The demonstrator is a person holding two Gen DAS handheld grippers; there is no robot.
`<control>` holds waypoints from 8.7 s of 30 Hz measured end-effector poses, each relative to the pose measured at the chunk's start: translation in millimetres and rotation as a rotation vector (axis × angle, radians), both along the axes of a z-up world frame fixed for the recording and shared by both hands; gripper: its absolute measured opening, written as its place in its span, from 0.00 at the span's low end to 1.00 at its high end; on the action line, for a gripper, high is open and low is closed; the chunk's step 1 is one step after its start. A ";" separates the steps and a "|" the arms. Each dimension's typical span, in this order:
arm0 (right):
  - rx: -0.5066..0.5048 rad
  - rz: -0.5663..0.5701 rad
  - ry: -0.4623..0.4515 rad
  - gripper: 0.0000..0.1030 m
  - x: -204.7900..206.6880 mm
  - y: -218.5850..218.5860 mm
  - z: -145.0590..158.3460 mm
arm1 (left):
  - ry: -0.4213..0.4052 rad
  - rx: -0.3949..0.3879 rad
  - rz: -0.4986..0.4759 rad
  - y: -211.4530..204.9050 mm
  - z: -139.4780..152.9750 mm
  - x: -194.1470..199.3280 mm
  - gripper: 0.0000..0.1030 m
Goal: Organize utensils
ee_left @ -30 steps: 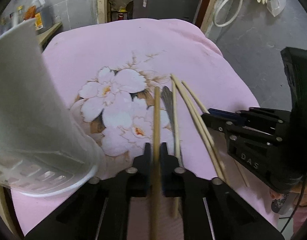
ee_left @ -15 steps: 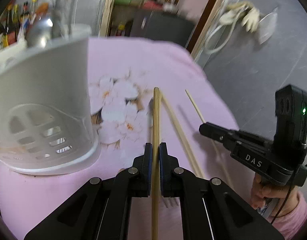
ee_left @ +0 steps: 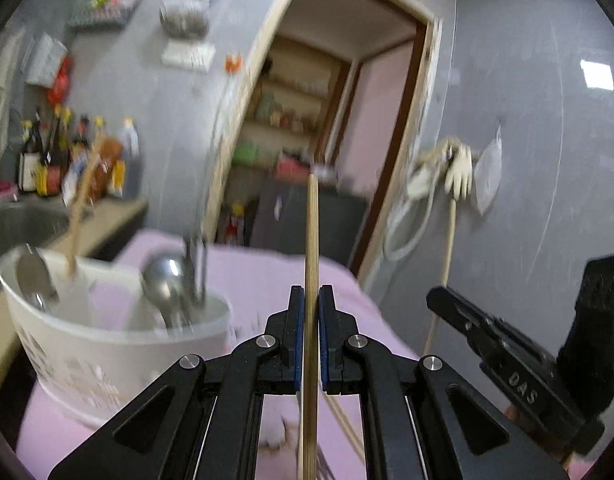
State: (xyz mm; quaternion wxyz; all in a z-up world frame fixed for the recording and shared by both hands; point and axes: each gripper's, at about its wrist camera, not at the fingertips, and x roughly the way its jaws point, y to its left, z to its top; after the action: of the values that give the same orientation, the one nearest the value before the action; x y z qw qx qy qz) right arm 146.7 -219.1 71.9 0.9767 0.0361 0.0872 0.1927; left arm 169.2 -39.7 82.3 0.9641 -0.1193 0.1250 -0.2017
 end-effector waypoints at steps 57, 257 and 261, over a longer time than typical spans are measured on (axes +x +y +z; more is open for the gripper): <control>0.080 0.200 -0.059 0.03 63.8 132.4 -11.2 | -0.222 -0.153 0.467 178.5 -1.3 23.9 0.04; 0.063 0.002 -0.108 0.03 12.8 7.6 16.7 | -0.088 0.030 0.058 10.1 24.5 6.4 0.03; 0.124 0.031 -0.193 0.03 17.0 23.4 36.2 | -0.175 -0.004 0.103 35.2 40.1 4.8 0.03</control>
State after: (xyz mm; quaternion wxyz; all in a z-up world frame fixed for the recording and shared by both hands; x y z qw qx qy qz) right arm 163.7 -195.7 108.1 0.9733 0.0763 -0.0186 0.2156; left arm 174.0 -4.5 122.4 0.9802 -0.1095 0.0335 -0.1617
